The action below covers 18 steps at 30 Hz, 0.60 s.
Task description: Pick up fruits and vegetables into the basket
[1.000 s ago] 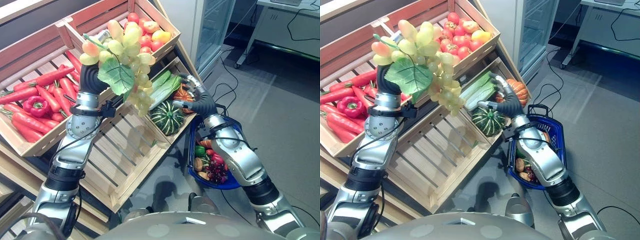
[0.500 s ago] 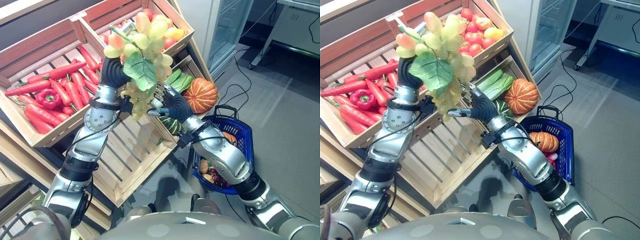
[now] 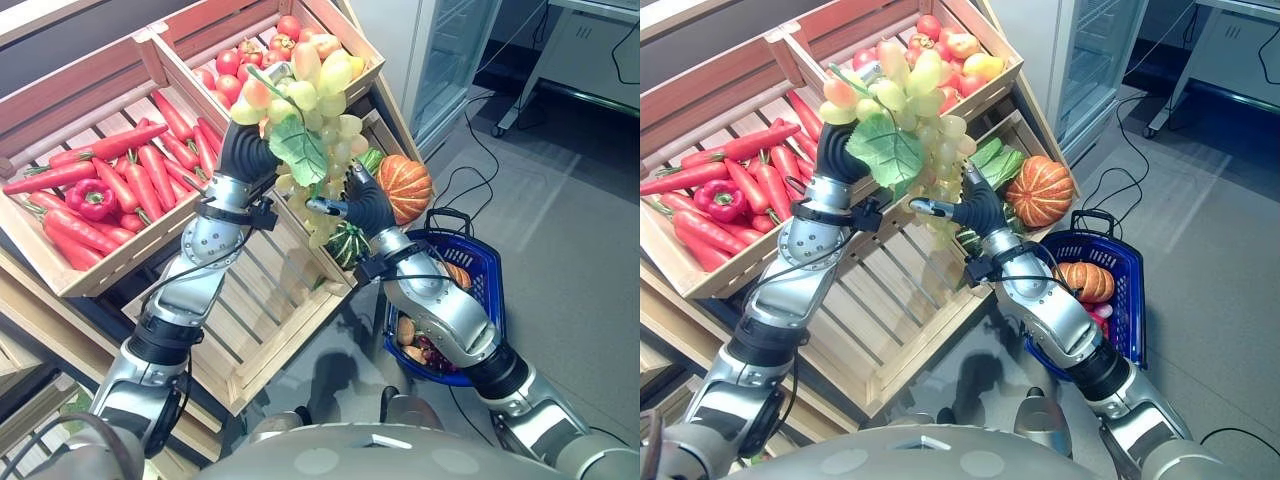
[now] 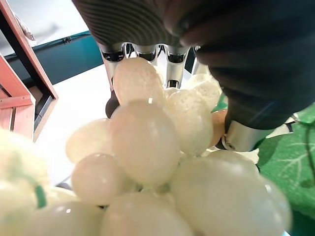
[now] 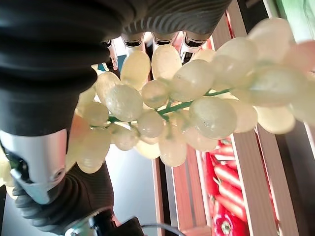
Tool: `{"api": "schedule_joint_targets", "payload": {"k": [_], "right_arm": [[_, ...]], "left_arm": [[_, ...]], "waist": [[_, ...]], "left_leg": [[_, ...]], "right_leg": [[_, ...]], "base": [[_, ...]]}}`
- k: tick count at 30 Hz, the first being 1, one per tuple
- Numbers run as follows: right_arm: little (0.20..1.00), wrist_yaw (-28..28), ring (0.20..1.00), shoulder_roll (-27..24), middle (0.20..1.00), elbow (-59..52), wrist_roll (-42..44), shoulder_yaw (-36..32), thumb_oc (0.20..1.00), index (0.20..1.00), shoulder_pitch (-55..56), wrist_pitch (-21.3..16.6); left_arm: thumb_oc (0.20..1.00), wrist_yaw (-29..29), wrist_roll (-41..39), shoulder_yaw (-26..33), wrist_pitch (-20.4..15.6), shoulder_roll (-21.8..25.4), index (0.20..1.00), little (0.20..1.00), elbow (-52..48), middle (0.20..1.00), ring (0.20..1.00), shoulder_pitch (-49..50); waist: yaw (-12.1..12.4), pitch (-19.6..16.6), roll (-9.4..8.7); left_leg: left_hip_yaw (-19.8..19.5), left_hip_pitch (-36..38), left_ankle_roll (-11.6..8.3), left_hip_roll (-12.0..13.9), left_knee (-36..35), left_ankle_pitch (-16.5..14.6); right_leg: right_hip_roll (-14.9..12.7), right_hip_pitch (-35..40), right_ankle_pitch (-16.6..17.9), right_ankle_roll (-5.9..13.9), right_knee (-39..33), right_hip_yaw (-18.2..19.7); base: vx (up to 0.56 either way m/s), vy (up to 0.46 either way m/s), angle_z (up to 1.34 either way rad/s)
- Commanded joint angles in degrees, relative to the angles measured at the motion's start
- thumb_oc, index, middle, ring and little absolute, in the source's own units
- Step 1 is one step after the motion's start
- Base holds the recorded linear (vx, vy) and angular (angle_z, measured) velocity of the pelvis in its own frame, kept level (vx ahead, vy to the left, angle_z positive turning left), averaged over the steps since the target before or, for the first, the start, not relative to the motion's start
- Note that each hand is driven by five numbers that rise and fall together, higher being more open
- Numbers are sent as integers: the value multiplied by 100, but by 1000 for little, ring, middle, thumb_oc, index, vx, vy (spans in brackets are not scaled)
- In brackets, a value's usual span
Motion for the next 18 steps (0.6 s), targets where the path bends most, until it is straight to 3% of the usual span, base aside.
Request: {"api": "schedule_joint_targets", "payload": {"k": [1, 8, 13, 18], "right_arm": [[1000, 22, 1000, 216, 1000, -530, -326, -437, 1000, 1000, -128, -685], [1000, -139, 1000, 157, 1000, -825, -659, -618, 1000, 1000, -59, -748], [1000, -321, 1000, 129, 1000, -836, -756, -606, 1000, 1000, -92, -421], [1000, -139, 1000, 96, 1000, -858, -504, -565, 1000, 1000, -62, -238]], "left_arm": [[200, 453, 31, 98, -245, 172, 200, 200, -459, 200, 200, -244], [200, 946, -75, 279, -236, 163, 200, 200, -506, 200, 200, -217], [200, 1198, 106, 329, -233, 64, 200, 200, -608, 200, 200, -212], [200, 1159, 176, 329, -229, 47, 200, 200, -719, 200, 200, -248]], "waist": [[-46, 23, -376], [-77, 48, -362], [-78, 68, -350], [-72, 73, -362]], "left_leg": [[-38, -153, 277, -168, 268, -359], [-44, -160, 282, -178, 261, -364], [-78, -163, 277, -199, 261, -368], [-96, -157, 283, -215, 263, -385]], "right_leg": [[-598, 460, -99, 690, -155, -150], [-598, 440, -103, 697, -147, -143], [-607, 452, -113, 697, -144, -147], [-613, 459, -123, 705, -129, -159]], "base": [[0, 0, 0], [0, 0, 0], [0, 0, 0], [0, 0, 0]]}}
